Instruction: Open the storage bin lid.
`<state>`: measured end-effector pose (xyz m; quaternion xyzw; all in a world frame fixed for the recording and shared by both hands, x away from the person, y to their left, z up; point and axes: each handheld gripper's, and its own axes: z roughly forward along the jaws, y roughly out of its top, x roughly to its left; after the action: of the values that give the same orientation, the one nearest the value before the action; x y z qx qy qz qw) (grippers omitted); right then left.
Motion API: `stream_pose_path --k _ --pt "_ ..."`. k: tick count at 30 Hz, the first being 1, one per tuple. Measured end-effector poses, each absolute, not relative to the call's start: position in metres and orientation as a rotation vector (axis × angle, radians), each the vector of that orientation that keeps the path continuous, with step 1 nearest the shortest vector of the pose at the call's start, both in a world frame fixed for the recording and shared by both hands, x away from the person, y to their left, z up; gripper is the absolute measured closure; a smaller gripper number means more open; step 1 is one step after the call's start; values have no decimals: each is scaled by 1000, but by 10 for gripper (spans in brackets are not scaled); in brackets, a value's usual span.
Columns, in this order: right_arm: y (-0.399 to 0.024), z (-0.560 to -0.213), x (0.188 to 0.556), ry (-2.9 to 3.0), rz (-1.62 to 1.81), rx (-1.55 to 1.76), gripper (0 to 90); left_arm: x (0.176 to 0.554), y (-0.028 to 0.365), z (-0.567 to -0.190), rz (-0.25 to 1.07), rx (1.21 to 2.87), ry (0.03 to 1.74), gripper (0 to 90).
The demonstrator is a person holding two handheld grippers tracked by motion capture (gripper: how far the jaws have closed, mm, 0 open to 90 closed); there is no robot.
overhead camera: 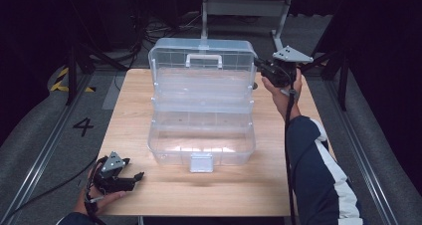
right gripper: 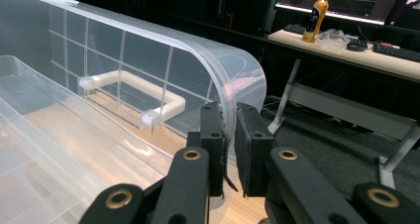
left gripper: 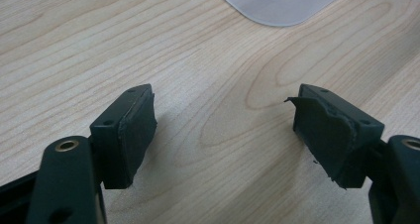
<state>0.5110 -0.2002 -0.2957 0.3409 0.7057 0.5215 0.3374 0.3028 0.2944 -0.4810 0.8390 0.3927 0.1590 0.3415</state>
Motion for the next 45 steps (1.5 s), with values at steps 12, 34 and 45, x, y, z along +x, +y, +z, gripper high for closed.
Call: stream_pose_path --k 12,34,45 --pt "-198 -296 523 1849 1333 905 827 303 294 -481 419 2183 1023 244" --pt "-194 -305 547 1827 1331 987 826 303 293 -481 408 2176 1030 240" --pt "-193 -308 557 1838 1323 997 820 304 294 -481 409 2179 1027 238"
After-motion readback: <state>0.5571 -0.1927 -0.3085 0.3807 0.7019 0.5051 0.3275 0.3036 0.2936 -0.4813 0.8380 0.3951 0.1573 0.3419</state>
